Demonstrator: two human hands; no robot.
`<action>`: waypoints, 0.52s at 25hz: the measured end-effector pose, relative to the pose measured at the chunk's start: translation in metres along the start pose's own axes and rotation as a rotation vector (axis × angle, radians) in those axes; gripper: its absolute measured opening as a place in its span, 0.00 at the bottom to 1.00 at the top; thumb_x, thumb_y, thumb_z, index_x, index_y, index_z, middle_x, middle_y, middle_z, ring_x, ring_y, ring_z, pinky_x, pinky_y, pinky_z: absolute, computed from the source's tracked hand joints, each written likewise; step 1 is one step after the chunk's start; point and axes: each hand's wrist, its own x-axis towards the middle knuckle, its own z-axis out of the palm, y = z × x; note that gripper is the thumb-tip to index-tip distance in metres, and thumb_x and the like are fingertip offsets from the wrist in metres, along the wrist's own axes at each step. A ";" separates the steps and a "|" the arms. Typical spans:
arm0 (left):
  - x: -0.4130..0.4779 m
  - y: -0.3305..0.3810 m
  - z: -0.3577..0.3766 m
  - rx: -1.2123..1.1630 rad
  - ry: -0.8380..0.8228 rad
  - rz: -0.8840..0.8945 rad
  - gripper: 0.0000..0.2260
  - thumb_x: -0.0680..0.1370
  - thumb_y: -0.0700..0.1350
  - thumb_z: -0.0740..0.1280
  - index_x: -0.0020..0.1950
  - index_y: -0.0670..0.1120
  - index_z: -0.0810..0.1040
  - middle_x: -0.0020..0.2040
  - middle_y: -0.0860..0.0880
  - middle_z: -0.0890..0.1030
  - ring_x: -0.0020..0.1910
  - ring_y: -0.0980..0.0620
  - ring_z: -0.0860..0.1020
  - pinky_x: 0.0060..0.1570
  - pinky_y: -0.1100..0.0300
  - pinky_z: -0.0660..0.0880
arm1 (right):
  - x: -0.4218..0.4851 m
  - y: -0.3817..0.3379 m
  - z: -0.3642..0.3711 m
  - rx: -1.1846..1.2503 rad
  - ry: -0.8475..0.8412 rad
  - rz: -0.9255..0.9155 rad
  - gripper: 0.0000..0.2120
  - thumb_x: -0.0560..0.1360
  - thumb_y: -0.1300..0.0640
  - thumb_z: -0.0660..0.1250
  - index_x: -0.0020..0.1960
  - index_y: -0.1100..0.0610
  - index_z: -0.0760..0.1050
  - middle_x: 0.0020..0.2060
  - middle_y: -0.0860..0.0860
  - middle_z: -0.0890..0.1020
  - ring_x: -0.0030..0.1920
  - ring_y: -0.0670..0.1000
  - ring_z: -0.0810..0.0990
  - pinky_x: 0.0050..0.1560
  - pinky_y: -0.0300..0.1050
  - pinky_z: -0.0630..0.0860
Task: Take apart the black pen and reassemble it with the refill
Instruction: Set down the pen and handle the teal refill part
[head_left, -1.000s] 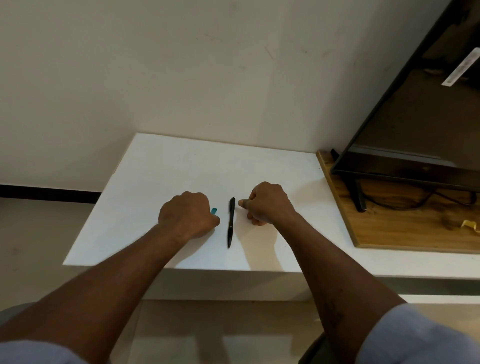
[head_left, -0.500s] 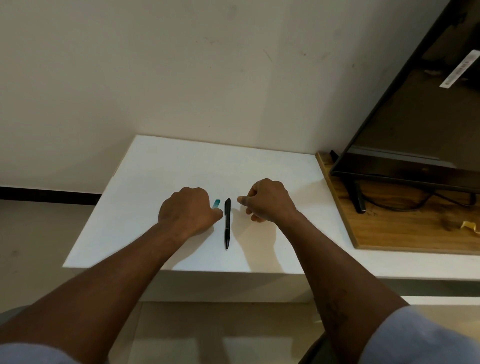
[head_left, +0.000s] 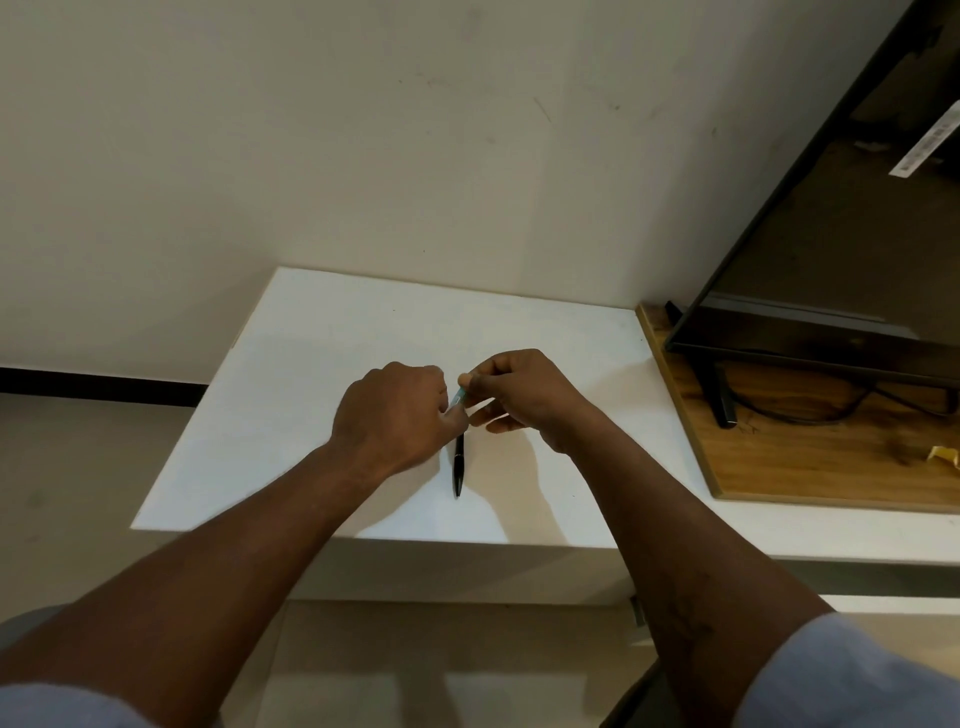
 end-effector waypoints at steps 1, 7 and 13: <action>0.000 0.000 0.000 -0.016 0.018 0.006 0.14 0.76 0.63 0.68 0.41 0.54 0.76 0.31 0.56 0.77 0.30 0.55 0.75 0.28 0.62 0.64 | 0.001 -0.001 -0.001 0.030 0.007 -0.007 0.08 0.80 0.55 0.74 0.51 0.61 0.84 0.44 0.54 0.90 0.38 0.51 0.89 0.37 0.42 0.81; 0.005 -0.004 -0.002 -0.121 -0.015 -0.030 0.11 0.80 0.60 0.67 0.48 0.53 0.81 0.36 0.54 0.80 0.34 0.52 0.78 0.30 0.61 0.65 | 0.001 -0.003 -0.004 0.114 0.025 -0.037 0.03 0.79 0.58 0.74 0.49 0.59 0.84 0.43 0.53 0.90 0.40 0.51 0.90 0.36 0.39 0.81; 0.009 -0.013 -0.004 -0.108 -0.062 -0.075 0.12 0.79 0.59 0.69 0.43 0.52 0.80 0.37 0.53 0.81 0.34 0.52 0.77 0.31 0.59 0.68 | 0.009 -0.005 -0.016 0.233 0.339 -0.083 0.05 0.81 0.59 0.70 0.50 0.57 0.84 0.42 0.49 0.90 0.40 0.51 0.90 0.36 0.40 0.81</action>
